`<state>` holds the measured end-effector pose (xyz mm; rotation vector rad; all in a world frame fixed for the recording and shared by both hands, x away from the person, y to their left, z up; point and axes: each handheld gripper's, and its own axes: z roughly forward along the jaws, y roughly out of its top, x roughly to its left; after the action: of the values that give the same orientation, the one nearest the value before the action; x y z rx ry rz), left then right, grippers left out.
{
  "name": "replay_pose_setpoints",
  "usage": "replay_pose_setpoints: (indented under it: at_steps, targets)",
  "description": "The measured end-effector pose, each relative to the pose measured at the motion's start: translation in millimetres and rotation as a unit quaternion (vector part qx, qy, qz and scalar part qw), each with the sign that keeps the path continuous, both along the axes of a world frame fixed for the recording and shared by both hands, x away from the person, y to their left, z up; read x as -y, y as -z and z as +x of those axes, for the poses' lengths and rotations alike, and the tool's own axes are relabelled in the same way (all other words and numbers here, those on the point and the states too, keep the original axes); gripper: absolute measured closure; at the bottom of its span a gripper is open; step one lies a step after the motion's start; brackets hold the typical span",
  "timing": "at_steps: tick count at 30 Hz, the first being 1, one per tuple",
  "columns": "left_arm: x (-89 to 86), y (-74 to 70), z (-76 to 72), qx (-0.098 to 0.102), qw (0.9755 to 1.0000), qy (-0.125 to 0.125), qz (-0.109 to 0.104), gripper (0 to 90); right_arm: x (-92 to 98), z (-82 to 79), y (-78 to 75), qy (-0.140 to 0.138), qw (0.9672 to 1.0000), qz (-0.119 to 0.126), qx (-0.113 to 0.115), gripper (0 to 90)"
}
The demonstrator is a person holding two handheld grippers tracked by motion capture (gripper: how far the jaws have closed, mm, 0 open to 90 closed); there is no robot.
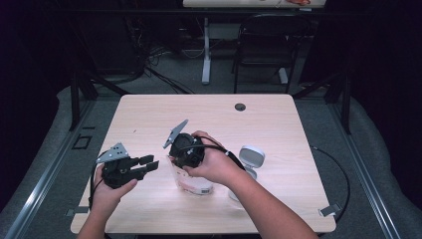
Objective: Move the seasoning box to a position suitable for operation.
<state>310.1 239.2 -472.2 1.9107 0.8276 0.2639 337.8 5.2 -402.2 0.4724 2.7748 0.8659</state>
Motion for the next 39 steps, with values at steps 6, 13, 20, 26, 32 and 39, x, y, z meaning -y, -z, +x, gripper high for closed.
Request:
replay_pose_setpoints:
  at_steps: [6,13,20,26,32,39]
  targets:
    - [0.9,0.5,0.2,0.001,1.0000,0.002,0.001,64.7,-0.2,2.1,-0.1,0.000,1.0000,-0.002,-0.003,86.1]
    - [0.5,0.7,0.2,-0.001,1.0000,0.002,-0.001,64.6,-2.0,3.1,-1.3,-0.002,0.9999,-0.011,0.000,89.1]
    - [1.0,0.9,0.3,0.000,1.0000,0.003,0.002,64.6,-2.3,2.5,-1.0,-0.002,0.9999,-0.012,0.008,89.7]
    - [0.3,0.8,0.3,0.000,1.0000,0.001,-0.001,64.6,-1.4,2.5,-1.5,0.003,0.9998,-0.014,0.012,89.8]
    - [0.4,1.1,0.6,-0.002,1.0000,0.001,0.002,64.4,3.4,3.7,-1.8,0.008,0.9999,-0.006,0.012,89.8]
    - [3.5,2.5,0.9,0.000,1.0000,0.004,0.003,63.9,9.0,4.8,-2.9,0.012,0.9998,0.001,0.015,90.0]
